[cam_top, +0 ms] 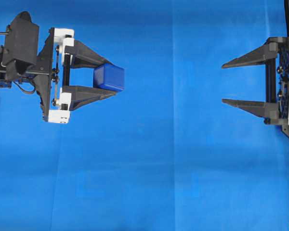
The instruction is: Handover the blue block to the right arm after grasping it with the left arm, then place it in the designated position.
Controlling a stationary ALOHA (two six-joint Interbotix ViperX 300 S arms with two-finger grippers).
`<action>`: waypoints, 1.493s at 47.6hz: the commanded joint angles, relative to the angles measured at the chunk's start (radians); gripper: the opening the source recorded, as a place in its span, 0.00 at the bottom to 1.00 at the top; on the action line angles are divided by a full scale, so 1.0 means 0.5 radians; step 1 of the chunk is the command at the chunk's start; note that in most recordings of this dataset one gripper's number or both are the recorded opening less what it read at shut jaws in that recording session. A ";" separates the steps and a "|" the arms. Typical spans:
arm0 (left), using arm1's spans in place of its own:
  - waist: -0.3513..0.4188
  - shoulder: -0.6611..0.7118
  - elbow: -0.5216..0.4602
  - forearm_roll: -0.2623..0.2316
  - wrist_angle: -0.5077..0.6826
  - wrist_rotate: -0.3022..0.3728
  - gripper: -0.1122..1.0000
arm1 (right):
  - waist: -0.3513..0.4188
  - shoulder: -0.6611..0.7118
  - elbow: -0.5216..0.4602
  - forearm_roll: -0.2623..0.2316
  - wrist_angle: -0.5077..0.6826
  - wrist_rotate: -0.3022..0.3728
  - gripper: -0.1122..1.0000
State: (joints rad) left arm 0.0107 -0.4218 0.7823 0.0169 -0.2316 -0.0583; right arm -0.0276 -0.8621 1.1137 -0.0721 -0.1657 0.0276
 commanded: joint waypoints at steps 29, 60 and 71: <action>-0.003 -0.034 -0.025 -0.006 -0.043 -0.025 0.54 | 0.003 0.000 -0.322 -0.957 0.411 -0.653 0.97; -0.003 -0.034 -0.025 -0.006 -0.043 -0.025 0.54 | 0.003 0.006 -0.328 -1.559 0.322 -0.739 0.97; -0.003 -0.034 -0.025 -0.006 -0.043 -0.028 0.54 | 0.003 0.006 -0.328 -1.562 0.322 -0.739 0.97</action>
State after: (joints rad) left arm 0.0107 -0.4218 0.7823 0.0153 -0.2439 -0.0706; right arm -0.0276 -0.8606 0.9802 -0.8514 0.0015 -0.3436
